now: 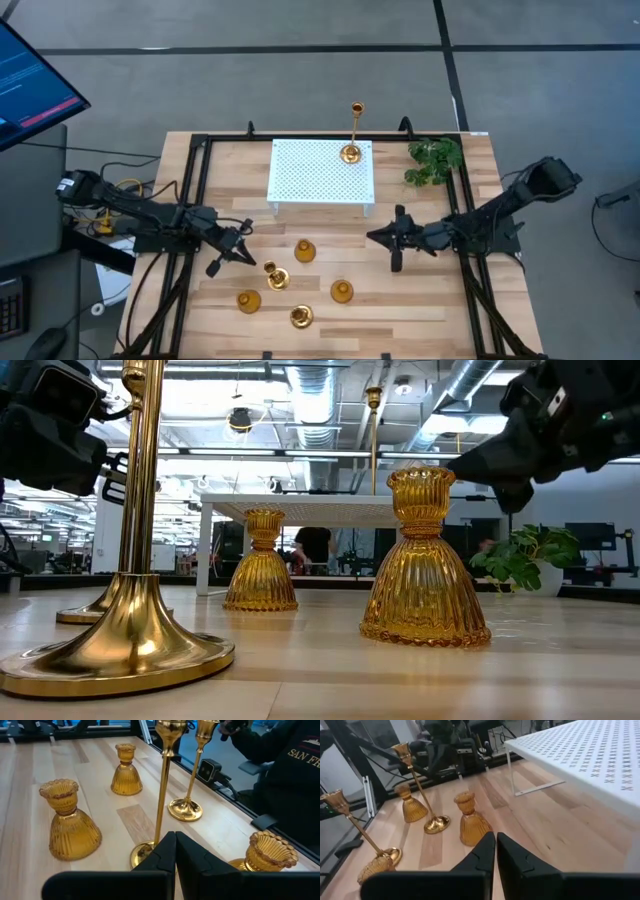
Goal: Pick & Place candle stick holders
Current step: Put the top gold candle holder on the shelf aligned with the other gold candle holder
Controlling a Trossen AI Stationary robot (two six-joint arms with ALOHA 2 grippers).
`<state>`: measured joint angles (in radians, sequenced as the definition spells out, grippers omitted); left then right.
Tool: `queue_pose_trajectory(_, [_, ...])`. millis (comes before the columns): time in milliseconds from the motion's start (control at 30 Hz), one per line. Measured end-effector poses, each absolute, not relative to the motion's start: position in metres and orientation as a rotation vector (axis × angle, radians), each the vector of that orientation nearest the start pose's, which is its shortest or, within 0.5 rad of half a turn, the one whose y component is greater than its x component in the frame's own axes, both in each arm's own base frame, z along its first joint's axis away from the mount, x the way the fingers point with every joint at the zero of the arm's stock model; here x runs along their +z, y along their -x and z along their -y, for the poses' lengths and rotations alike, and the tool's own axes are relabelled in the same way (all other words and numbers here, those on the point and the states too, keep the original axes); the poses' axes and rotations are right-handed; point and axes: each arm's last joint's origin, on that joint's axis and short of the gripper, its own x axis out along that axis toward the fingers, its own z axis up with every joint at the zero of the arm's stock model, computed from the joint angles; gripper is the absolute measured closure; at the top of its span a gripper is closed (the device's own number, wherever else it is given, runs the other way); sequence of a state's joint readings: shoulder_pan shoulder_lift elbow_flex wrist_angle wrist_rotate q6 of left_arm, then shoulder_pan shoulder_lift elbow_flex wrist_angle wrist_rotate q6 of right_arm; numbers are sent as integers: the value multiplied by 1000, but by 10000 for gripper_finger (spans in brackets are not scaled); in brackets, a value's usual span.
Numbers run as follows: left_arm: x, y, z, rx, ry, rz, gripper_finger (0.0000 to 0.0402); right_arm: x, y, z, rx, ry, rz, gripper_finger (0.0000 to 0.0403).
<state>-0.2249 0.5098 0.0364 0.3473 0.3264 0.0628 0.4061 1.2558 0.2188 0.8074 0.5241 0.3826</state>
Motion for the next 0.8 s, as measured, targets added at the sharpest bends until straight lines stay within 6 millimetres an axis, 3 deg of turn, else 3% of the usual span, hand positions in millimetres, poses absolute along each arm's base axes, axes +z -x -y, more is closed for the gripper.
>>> queue_pose_trajectory(333, [166, -132, 41, -609, -53, -41, 388, 142, -203, -71, -146, -244, -155, 393])
queue_pose_trajectory(800, [158, -152, 45, -591, 8, -32, 309, 140, -203, -72, -147, -239, -163, 393])
